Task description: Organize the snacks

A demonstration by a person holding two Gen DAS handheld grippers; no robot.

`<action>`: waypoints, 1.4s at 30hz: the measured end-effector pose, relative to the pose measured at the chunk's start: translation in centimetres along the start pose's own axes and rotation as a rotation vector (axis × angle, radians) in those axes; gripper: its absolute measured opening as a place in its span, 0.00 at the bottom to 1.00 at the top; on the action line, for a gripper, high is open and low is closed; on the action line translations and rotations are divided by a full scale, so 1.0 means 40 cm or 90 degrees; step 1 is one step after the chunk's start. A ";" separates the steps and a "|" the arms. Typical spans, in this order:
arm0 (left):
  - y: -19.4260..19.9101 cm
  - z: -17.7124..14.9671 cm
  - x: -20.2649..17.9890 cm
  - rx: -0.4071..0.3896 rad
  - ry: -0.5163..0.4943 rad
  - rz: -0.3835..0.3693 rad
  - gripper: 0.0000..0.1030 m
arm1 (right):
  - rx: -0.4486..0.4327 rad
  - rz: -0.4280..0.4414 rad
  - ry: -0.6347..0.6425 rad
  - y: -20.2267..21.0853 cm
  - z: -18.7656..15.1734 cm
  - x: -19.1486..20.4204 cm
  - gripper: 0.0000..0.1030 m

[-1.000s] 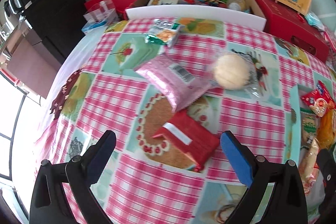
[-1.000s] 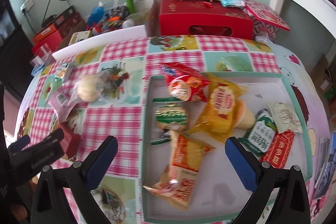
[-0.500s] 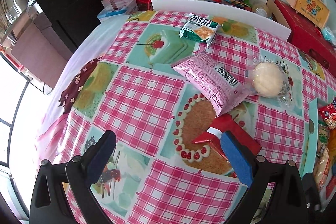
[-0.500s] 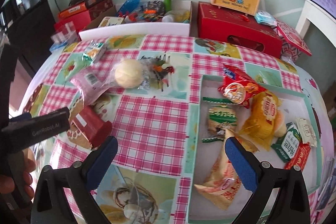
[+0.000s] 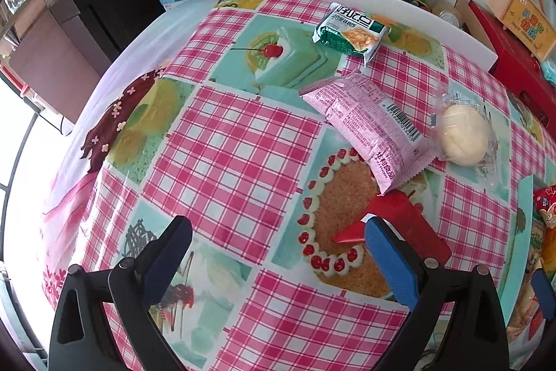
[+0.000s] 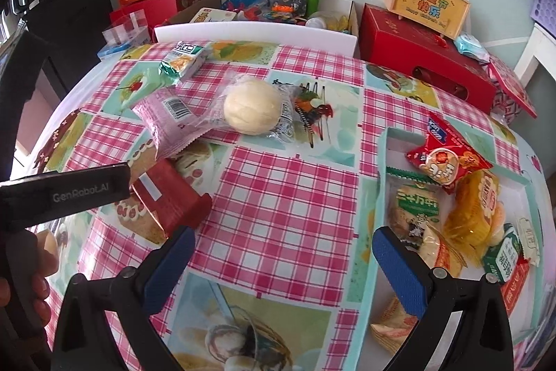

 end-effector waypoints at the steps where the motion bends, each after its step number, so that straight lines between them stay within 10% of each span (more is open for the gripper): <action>1: -0.002 0.000 0.002 0.002 0.002 -0.003 0.97 | 0.000 0.005 -0.002 -0.004 0.001 0.003 1.00; 24: -0.036 0.022 0.139 0.016 0.088 -0.002 0.97 | 0.052 0.089 0.057 -0.157 0.026 0.170 1.00; 42: -0.048 0.022 0.124 0.027 0.099 -0.025 0.97 | 0.038 0.002 -0.074 -0.189 0.055 -0.006 1.00</action>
Point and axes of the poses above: each gripper's, at about its wrist camera, not at the fingertips, and y roughly against the way its jaws point, x to its left, z to its top, the point moved 2 cm from there along -y, roughly the way its jaws point, and after that the axes turned 1 degree about -x, right-handed, at the moved point
